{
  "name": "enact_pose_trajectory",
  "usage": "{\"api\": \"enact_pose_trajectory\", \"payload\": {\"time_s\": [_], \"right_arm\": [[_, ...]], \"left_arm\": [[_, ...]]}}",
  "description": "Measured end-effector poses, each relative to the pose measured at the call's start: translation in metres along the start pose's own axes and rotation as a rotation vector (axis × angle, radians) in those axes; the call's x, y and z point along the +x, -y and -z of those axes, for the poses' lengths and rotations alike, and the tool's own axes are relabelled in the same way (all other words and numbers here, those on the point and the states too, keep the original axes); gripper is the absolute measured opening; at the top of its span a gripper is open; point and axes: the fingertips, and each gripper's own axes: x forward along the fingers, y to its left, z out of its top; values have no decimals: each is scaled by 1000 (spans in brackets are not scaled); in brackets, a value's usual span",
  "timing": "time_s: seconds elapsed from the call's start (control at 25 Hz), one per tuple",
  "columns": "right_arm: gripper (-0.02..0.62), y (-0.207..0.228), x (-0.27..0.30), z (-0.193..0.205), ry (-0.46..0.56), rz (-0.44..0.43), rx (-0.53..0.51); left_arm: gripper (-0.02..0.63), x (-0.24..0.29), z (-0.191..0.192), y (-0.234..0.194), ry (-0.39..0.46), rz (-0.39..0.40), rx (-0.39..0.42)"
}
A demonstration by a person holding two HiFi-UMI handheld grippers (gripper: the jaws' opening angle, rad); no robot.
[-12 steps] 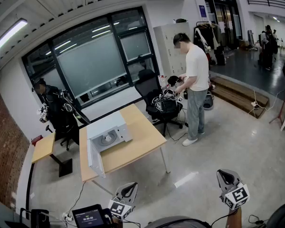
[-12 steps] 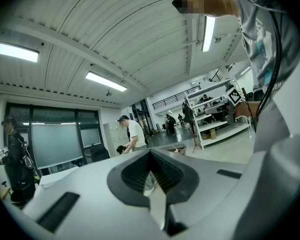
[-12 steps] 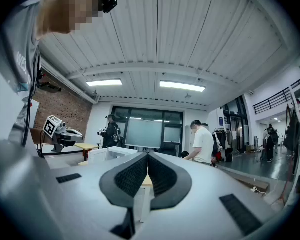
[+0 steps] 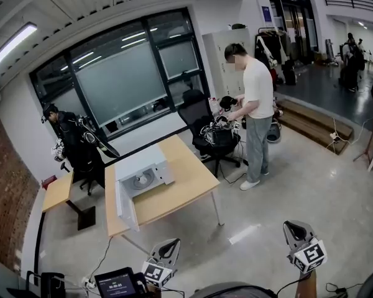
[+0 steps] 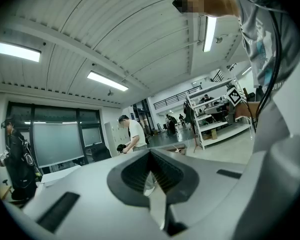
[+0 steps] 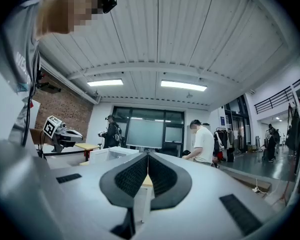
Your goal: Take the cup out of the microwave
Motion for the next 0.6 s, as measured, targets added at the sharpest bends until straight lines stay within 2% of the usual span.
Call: {"api": "enact_pose_trajectory", "payload": {"time_s": [0.6], "right_arm": [[12,-9,28,0,-21,-9,0]], "left_arm": [[44,3,15,-26,-2,8,-24]]}}
